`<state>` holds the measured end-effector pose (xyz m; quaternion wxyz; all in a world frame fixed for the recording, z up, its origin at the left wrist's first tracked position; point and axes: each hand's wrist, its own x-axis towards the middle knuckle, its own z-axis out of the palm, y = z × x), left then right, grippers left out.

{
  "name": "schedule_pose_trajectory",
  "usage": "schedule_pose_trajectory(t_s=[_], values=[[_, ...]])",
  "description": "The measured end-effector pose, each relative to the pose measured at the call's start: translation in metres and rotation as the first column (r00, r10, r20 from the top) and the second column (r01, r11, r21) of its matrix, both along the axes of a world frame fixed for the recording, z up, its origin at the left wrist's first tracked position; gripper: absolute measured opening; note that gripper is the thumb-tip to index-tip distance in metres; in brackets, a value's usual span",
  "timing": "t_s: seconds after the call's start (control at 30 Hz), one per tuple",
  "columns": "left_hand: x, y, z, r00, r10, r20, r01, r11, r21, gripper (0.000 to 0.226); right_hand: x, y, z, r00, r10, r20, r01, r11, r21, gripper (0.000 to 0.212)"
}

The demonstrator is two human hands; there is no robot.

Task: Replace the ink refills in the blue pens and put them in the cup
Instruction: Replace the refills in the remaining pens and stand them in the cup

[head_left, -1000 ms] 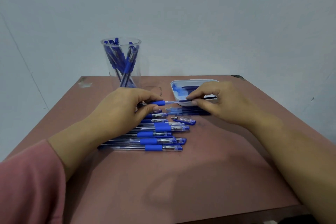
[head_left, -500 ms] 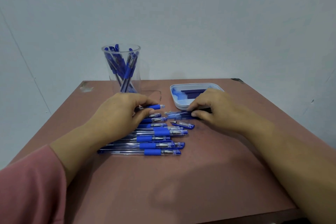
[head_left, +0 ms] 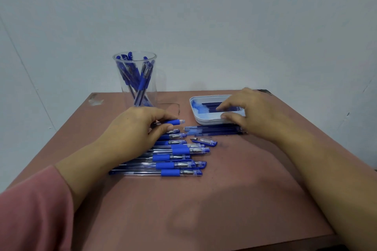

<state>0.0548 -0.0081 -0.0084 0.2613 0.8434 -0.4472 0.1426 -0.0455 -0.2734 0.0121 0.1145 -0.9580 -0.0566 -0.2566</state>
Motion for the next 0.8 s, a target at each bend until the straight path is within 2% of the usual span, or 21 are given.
schedule_pose_trajectory(t_s=[0.13, 0.33, 0.43, 0.8], values=[[0.001, 0.000, 0.000, 1.000, 0.009, 0.021, -0.009, 1.000, -0.006, 0.027, 0.005, -0.015, 0.011, 0.994, -0.104, -0.043, 0.104, 0.994, 0.013, 0.018], [0.002, 0.000, 0.001, 0.999, 0.015, 0.035, -0.014, 0.999, -0.037, 0.030, 0.031, -0.023, 0.020, 0.952, -0.145, -0.269, 0.127, 0.988, -0.086, 0.018], [0.003, 0.001, 0.000, 0.999, 0.015, 0.043, -0.013, 0.999, -0.046, 0.030, 0.042, -0.022, 0.017, 0.921, -0.181, -0.347, 0.162, 0.983, -0.083, 0.019], [0.006, 0.000, -0.001, 0.999, 0.028, 0.046, -0.026, 0.999, -0.046, 0.029, 0.049, -0.017, 0.013, 0.894, -0.178, -0.410, 0.164, 0.984, -0.068, 0.021]])
